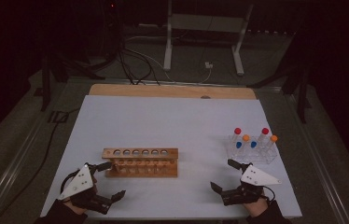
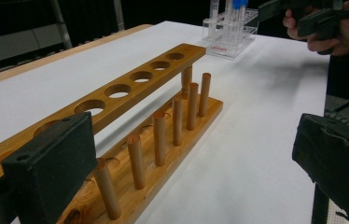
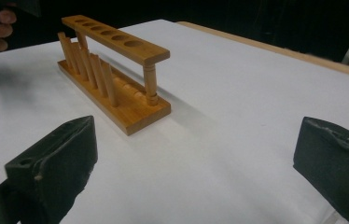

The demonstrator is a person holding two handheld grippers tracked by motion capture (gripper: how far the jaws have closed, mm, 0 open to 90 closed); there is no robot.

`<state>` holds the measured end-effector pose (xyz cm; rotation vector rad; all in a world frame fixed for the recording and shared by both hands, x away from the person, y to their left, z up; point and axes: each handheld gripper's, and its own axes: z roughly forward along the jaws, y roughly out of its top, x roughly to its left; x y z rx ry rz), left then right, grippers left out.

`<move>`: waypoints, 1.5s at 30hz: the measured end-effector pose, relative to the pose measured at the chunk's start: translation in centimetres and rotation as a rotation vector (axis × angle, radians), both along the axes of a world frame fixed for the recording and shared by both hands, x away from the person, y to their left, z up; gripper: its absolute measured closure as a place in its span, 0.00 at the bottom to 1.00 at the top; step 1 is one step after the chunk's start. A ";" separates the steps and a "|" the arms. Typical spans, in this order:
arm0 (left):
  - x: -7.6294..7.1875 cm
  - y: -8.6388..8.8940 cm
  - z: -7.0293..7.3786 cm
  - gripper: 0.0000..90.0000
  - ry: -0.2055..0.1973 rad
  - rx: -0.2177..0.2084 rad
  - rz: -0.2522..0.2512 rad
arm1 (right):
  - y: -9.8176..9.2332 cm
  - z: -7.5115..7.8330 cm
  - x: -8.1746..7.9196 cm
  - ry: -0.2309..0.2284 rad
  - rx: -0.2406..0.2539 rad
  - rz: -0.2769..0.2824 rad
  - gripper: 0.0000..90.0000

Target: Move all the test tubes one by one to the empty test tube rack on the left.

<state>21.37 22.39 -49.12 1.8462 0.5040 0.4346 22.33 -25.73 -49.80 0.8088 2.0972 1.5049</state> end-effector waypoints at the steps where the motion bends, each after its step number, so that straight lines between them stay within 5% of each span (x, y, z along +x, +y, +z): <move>1: 0.0 0.0 0.0 0.00 0.000 0.000 -0.001 | 0.1 0.0 0.1 0.009 -0.009 0.001 0.00; 16: 0.0 0.1 0.1 0.00 0.003 -0.015 -0.008 | 1.4 0.6 0.3 0.082 -0.078 0.024 0.00; 29: 0.0 0.1 0.1 0.00 0.004 -0.023 -0.009 | 2.0 3.7 -0.6 -0.004 -0.057 -0.042 0.00; 45: 0.0 0.1 0.1 0.00 0.006 -0.026 -0.012 | -1.4 7.5 0.0 -0.087 -0.004 -0.220 0.00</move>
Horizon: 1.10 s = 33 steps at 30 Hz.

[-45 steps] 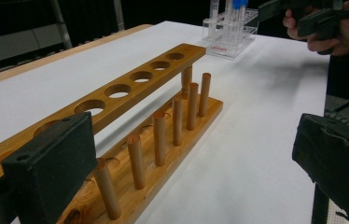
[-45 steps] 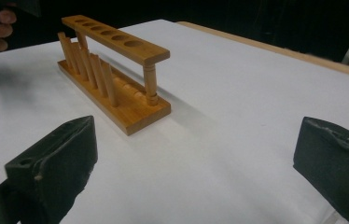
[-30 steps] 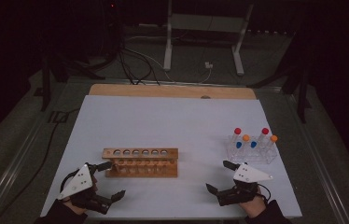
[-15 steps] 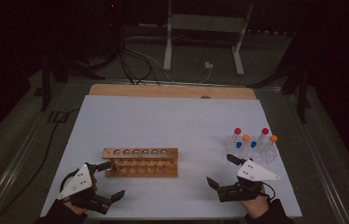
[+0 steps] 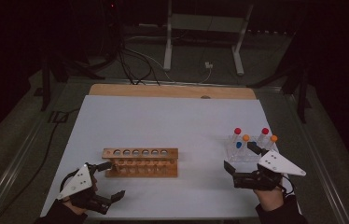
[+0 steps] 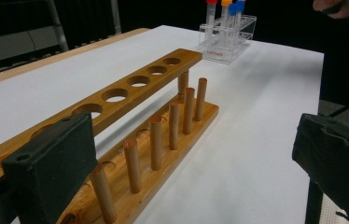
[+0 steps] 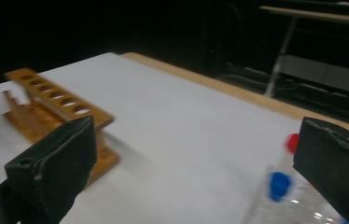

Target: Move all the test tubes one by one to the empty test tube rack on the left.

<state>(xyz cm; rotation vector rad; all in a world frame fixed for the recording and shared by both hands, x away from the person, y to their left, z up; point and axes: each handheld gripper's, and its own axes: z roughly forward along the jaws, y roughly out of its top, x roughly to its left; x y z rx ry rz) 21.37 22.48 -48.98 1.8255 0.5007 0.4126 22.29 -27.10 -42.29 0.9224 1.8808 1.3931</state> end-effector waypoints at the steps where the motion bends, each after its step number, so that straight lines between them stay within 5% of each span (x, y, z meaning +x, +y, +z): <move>1: 0.0 0.0 0.0 0.00 0.001 -0.001 -0.001 | -0.3 0.1 0.1 -0.002 0.001 -0.016 0.00; 8: 0.0 0.0 0.0 0.00 0.001 -0.002 -0.004 | -2.0 0.3 0.6 0.021 0.006 -0.107 0.00; 22: 0.0 0.0 0.0 0.00 0.001 -0.003 -0.012 | -4.8 -1.8 1.7 0.132 0.000 -0.273 0.04; 33: 0.0 0.0 0.0 0.00 0.002 0.001 -0.014 | -5.6 -3.6 2.8 0.208 -0.018 -0.343 0.25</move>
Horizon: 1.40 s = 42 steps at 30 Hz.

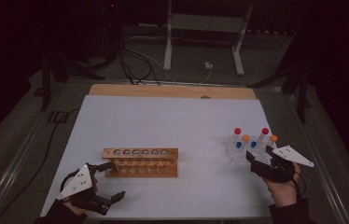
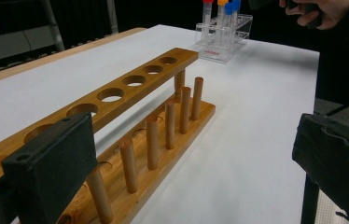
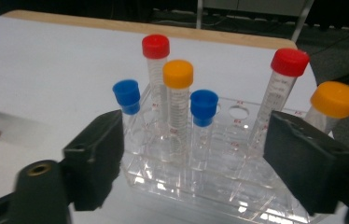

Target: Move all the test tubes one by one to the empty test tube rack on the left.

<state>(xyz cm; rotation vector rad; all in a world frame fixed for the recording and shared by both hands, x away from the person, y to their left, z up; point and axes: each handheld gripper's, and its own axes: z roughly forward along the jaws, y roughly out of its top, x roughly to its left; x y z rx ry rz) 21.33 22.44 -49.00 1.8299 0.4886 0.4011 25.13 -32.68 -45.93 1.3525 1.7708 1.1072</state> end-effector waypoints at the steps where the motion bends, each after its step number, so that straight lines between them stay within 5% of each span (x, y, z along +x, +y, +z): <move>1: 0.0 0.0 0.0 0.00 0.000 0.000 0.000 | 0.1 -0.1 0.1 0.004 -0.006 -0.002 0.28; 6: 0.0 0.0 0.0 0.00 0.001 -0.001 0.000 | 0.2 -0.7 0.8 0.041 -0.024 -0.031 0.48; 17: 0.0 0.0 0.0 0.00 0.002 -0.002 -0.005 | 0.2 -1.2 1.8 0.091 -0.021 -0.045 0.71; 32: 0.0 0.0 0.0 0.00 0.002 0.002 -0.008 | 0.8 -1.7 2.6 0.119 -0.063 -0.060 0.85; 42: 0.0 0.0 0.0 0.00 0.006 -0.004 -0.009 | 0.8 -1.1 2.4 0.088 -0.067 -0.065 0.85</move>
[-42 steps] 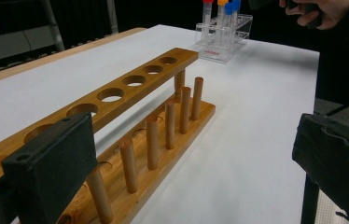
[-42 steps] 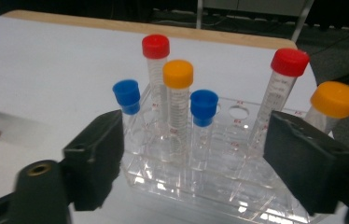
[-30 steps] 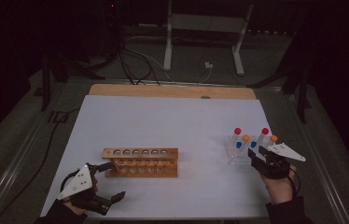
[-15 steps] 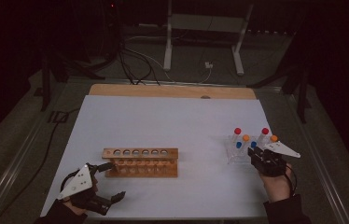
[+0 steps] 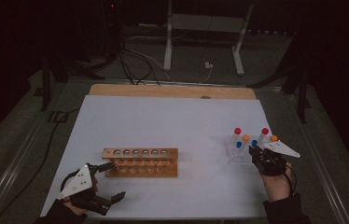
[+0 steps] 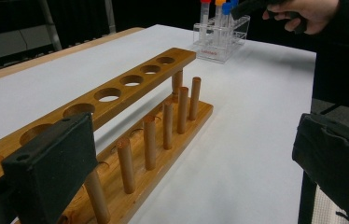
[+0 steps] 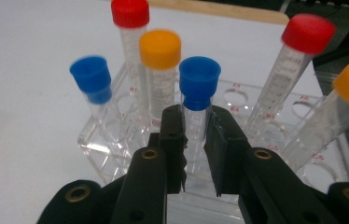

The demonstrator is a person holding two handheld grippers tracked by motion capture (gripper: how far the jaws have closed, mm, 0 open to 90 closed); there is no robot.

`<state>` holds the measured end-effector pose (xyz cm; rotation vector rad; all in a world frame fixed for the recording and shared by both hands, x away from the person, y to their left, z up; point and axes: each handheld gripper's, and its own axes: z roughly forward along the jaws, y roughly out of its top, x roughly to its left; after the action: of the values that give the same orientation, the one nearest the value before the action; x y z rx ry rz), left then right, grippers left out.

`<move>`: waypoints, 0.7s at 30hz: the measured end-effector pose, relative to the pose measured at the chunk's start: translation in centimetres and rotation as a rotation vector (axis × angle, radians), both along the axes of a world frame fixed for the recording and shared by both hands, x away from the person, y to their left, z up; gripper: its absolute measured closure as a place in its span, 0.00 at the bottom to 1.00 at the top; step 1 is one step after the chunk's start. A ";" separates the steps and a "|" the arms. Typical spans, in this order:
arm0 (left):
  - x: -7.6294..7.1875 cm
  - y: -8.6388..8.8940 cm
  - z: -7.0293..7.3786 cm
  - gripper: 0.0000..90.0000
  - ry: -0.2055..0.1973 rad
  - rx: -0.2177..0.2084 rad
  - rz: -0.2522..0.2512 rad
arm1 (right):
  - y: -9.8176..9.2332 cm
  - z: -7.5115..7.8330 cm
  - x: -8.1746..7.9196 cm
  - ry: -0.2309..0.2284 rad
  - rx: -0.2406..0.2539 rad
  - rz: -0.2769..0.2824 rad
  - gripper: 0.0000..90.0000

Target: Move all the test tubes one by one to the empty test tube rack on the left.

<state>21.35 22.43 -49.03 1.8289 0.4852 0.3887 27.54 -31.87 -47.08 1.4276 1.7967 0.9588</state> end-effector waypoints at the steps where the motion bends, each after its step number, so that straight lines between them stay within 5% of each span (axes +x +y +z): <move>1: 0.0 0.0 0.0 0.00 0.001 -0.001 -0.001 | 0.0 0.2 -0.1 -0.006 0.002 0.001 0.85; 12: 0.0 0.0 0.0 0.00 0.002 -0.001 0.000 | 0.2 2.5 -1.4 -0.124 -0.004 -0.007 0.85; 21: 0.0 0.0 0.0 0.00 0.002 0.001 -0.002 | 0.7 4.2 -2.6 -0.167 0.000 0.024 0.85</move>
<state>21.35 22.41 -49.00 1.8304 0.4843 0.3859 24.94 -31.14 -42.85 1.2883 1.6942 1.0581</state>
